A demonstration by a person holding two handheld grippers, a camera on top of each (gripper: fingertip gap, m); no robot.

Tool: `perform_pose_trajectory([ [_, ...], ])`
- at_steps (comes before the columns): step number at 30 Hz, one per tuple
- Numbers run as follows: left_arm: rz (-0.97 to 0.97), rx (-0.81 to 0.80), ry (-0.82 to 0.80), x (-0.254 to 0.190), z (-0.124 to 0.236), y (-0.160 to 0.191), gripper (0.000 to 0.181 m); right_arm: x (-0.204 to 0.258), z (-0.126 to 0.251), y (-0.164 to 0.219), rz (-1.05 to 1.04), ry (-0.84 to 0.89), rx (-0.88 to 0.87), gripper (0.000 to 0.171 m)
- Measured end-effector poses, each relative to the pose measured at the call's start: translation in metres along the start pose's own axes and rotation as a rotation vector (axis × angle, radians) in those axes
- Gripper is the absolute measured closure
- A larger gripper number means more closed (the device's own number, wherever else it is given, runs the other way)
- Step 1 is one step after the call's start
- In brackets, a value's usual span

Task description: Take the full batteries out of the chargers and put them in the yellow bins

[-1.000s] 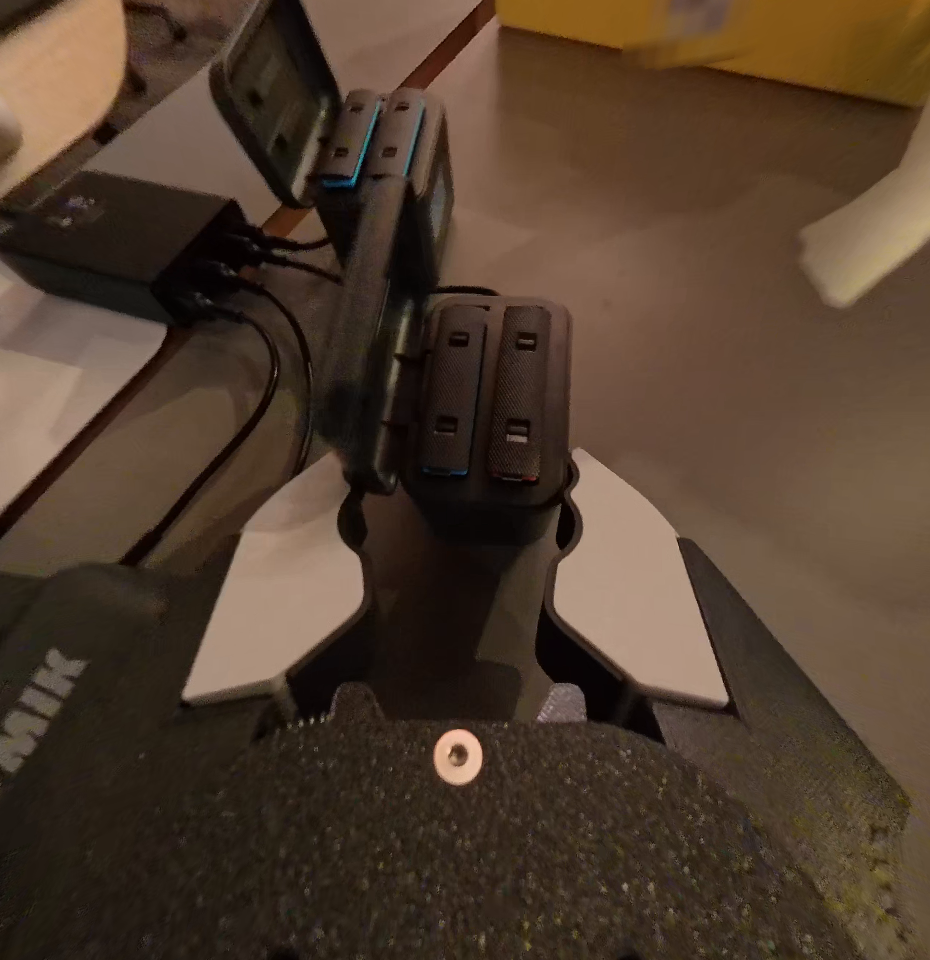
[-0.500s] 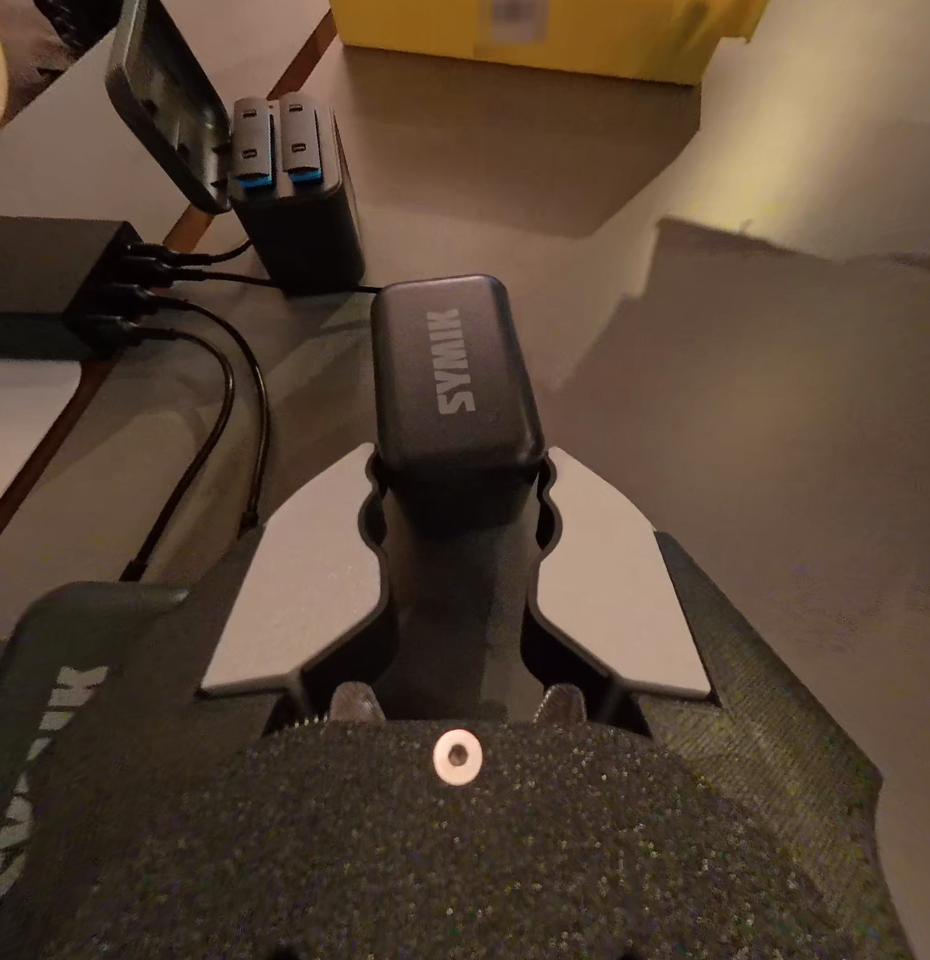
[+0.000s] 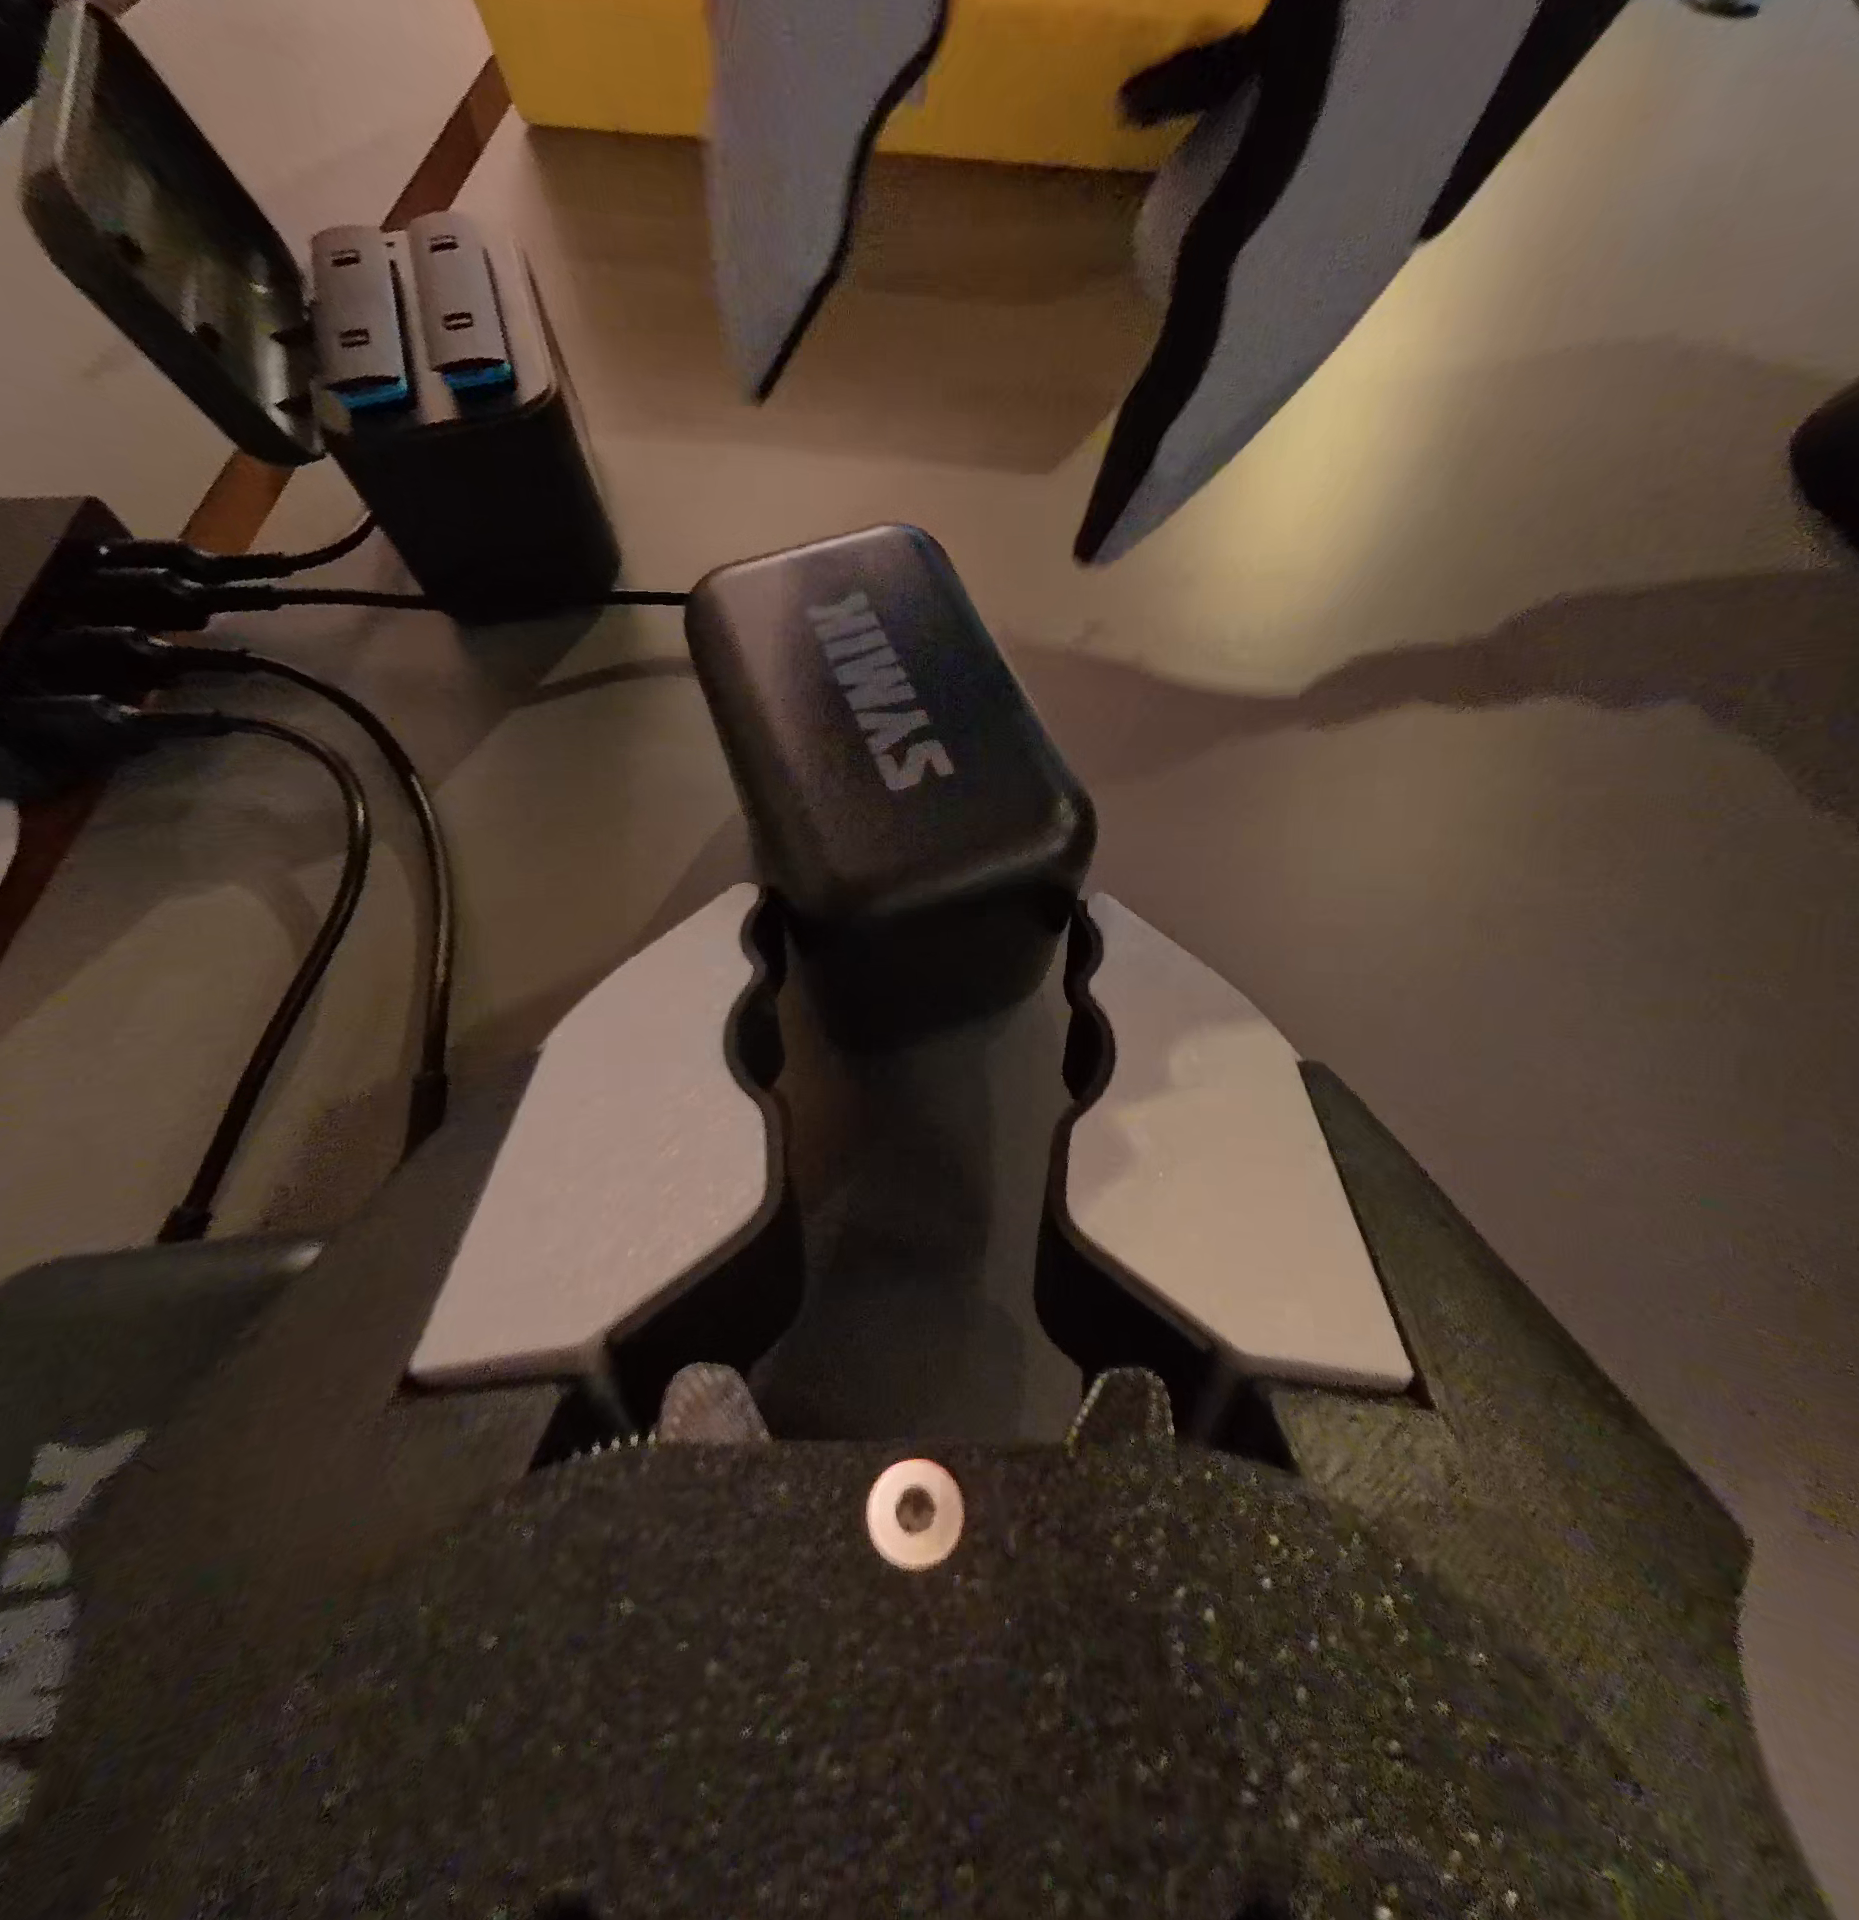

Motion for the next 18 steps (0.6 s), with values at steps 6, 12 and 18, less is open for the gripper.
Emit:
perform_pose_trajectory([
  [6,-0.007,0.004,0.021,-0.002,-0.001,0.0,0.129,-0.001,-0.032,-0.003,-0.038,-0.189,-0.01,0.101],
  [12,-0.013,0.006,0.013,-0.001,-0.001,0.0,0.129,-0.003,-0.044,-0.002,-0.004,-0.23,0.033,0.108],
  [18,-0.026,0.07,-0.082,-0.002,-0.003,0.011,0.115,-0.005,-0.043,0.0,-0.149,-0.264,0.125,0.109],
])
Point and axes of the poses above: each gripper's, where its closed fingertips meet, z back along the fingers, y out of its underside, x = y × z across the jaws, the point moved 2 cm from there along z, back along the fingers, and after that the axes turned 2 degrees about z, right-handed, at the moved point
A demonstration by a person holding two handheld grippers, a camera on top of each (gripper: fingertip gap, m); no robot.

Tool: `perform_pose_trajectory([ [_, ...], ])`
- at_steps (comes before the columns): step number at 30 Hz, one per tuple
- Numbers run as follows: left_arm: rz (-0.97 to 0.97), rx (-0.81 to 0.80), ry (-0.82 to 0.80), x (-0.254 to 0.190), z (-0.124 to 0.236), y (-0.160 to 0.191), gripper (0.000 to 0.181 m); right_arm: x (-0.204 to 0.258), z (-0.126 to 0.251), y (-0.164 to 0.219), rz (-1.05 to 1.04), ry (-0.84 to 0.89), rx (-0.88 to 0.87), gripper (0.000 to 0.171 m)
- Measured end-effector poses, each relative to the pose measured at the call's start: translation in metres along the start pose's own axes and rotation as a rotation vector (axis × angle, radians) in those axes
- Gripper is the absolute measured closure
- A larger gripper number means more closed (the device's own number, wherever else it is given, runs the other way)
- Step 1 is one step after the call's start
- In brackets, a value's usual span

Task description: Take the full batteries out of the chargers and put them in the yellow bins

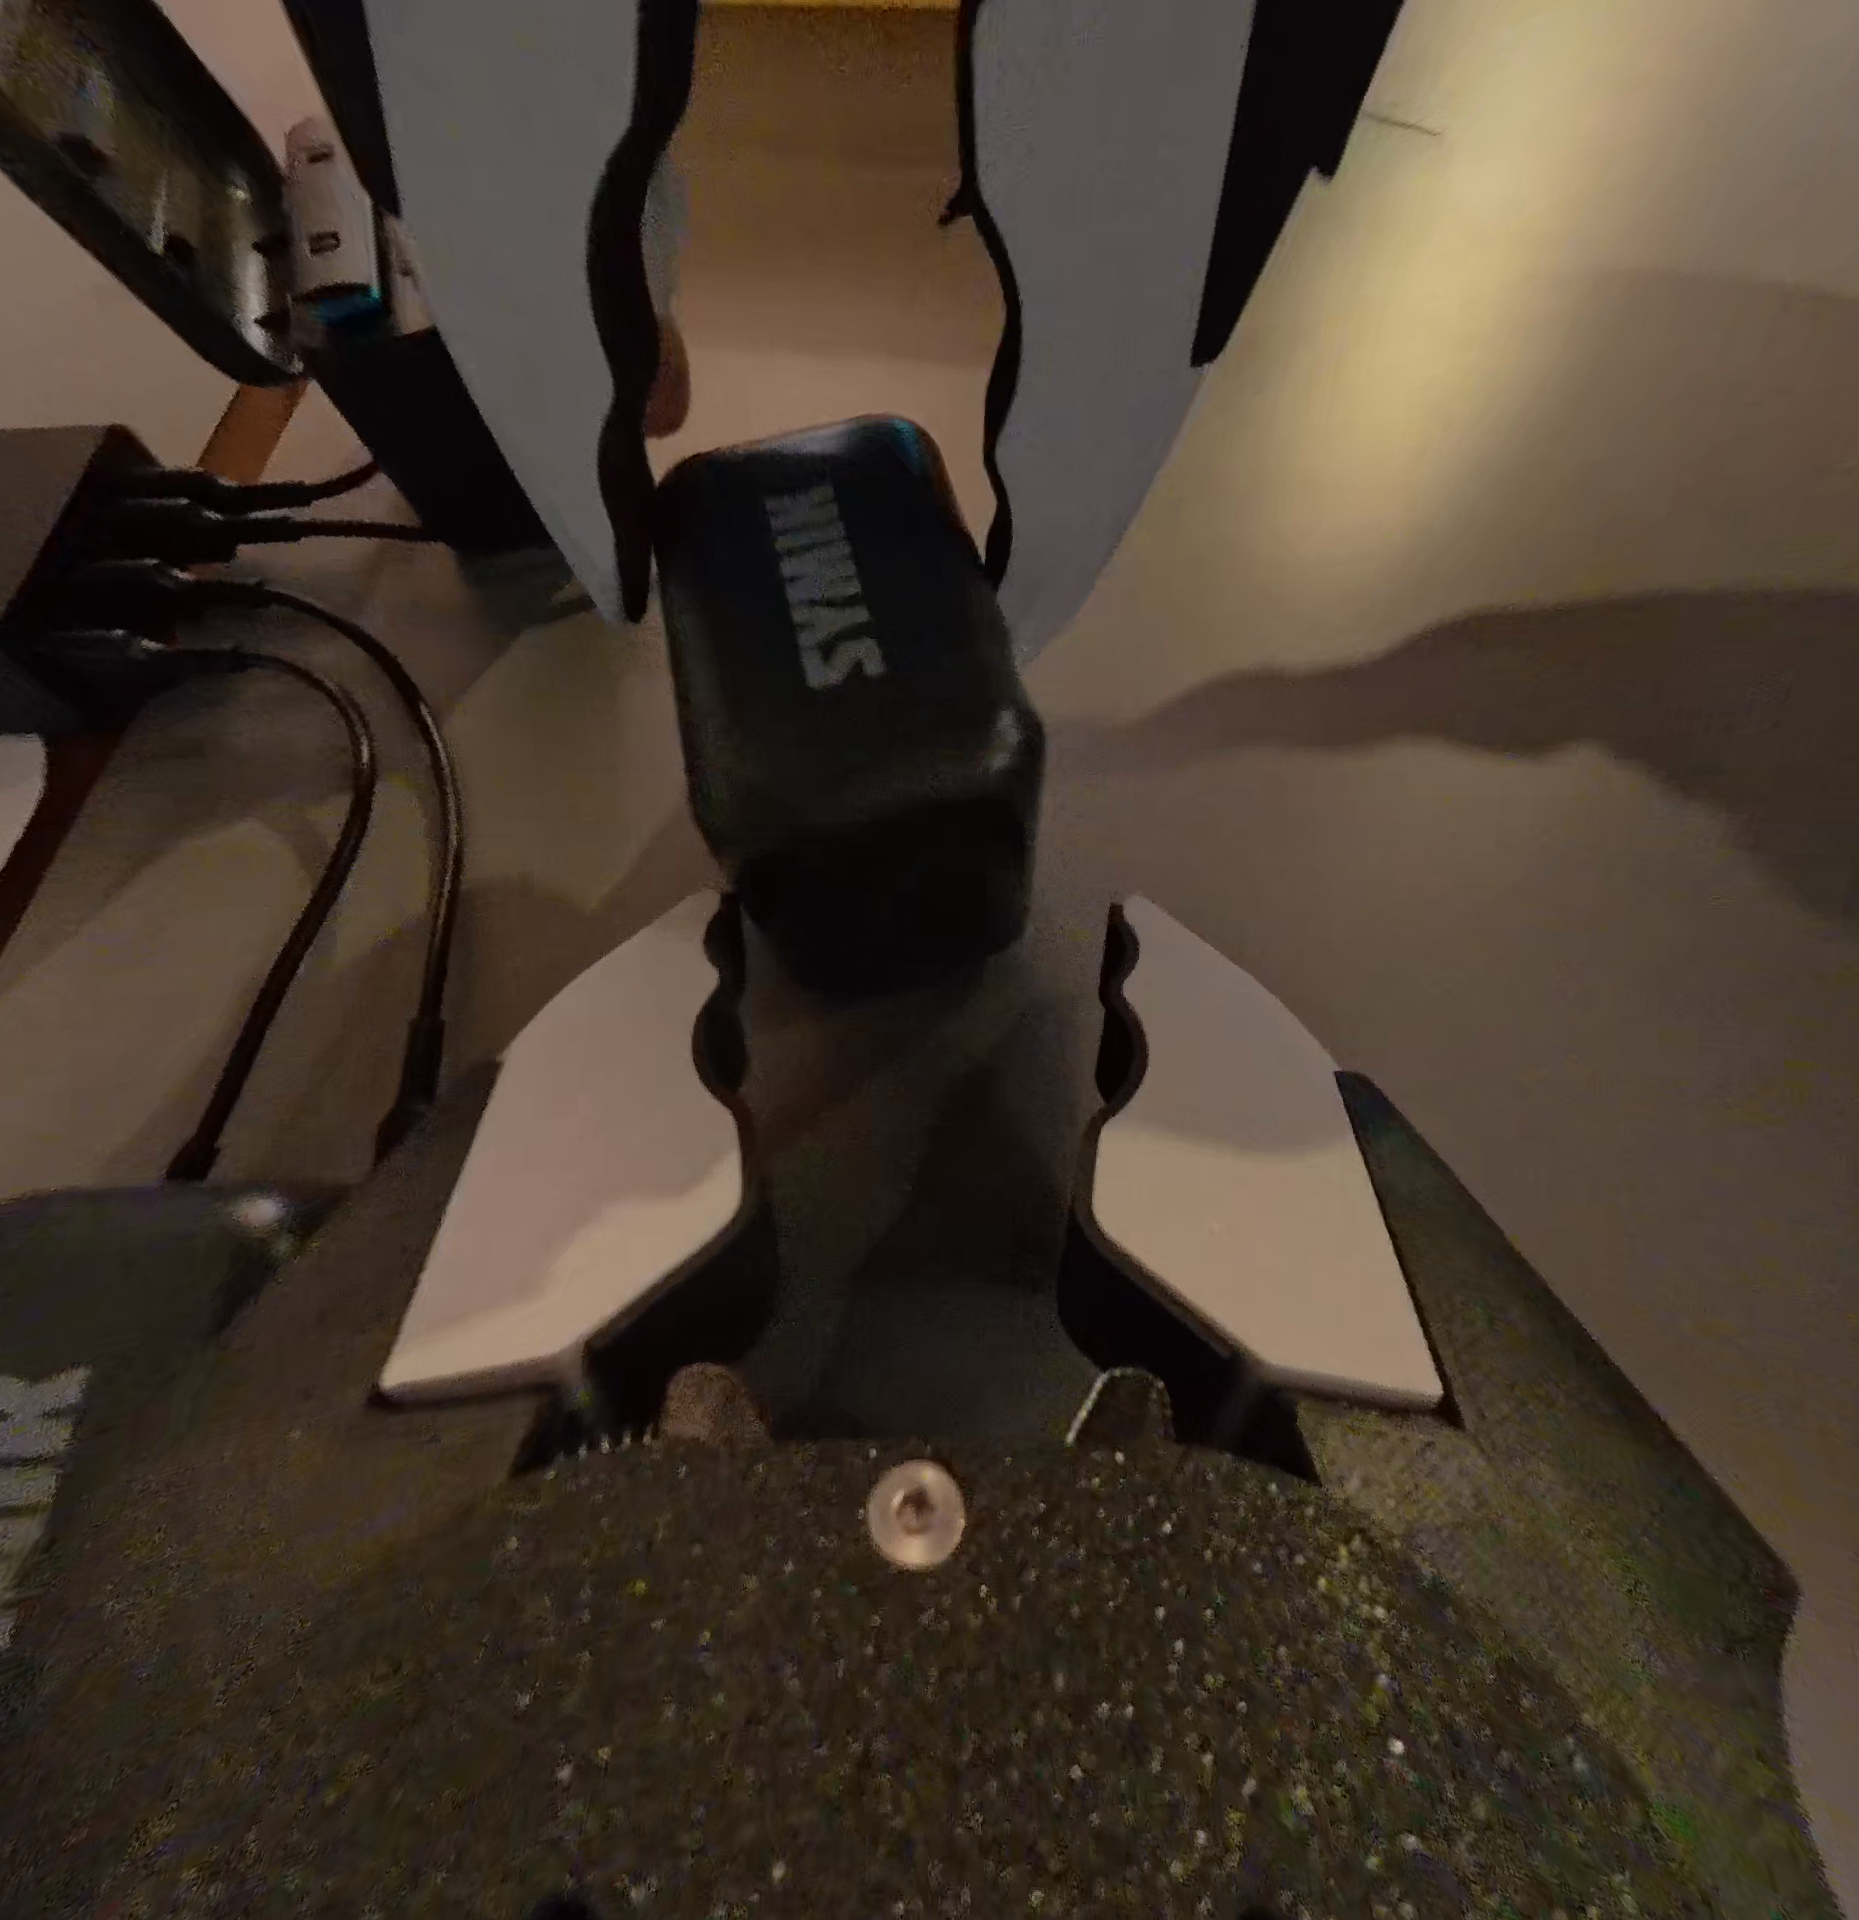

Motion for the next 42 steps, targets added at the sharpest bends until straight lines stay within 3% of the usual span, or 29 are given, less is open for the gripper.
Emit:
perform_pose_trajectory([
  [6,0.046,-0.018,-0.145,0.014,-0.004,-0.006,0.117,-0.004,-0.001,-0.002,-0.143,0.017,0.017,0.109],
  [11,0.055,0.01,-0.194,0.019,-0.01,-0.006,0.123,-0.004,-0.002,-0.007,-0.111,0.045,0.027,0.109],
  [18,0.065,0.008,-0.152,0.018,-0.01,-0.006,0.124,-0.004,0.004,-0.012,0.117,0.071,-0.014,0.118],
  [31,0.063,0.004,-0.101,0.018,-0.009,-0.005,0.123,-0.007,0.011,-0.014,0.112,-0.053,-0.088,0.121],
  [42,0.053,0.005,-0.104,0.019,-0.008,-0.004,0.123,-0.014,0.031,-0.015,0.056,-0.034,-0.219,0.123],
])
Point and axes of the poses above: each gripper's, where its closed fingertips meet, z back along the fingers, y out of its underside, x = y × z across the jaws, the point moved 2 cm from there along z, back along the fingers, and after that the axes turned 2 degrees about z, right-handed, at the moved point
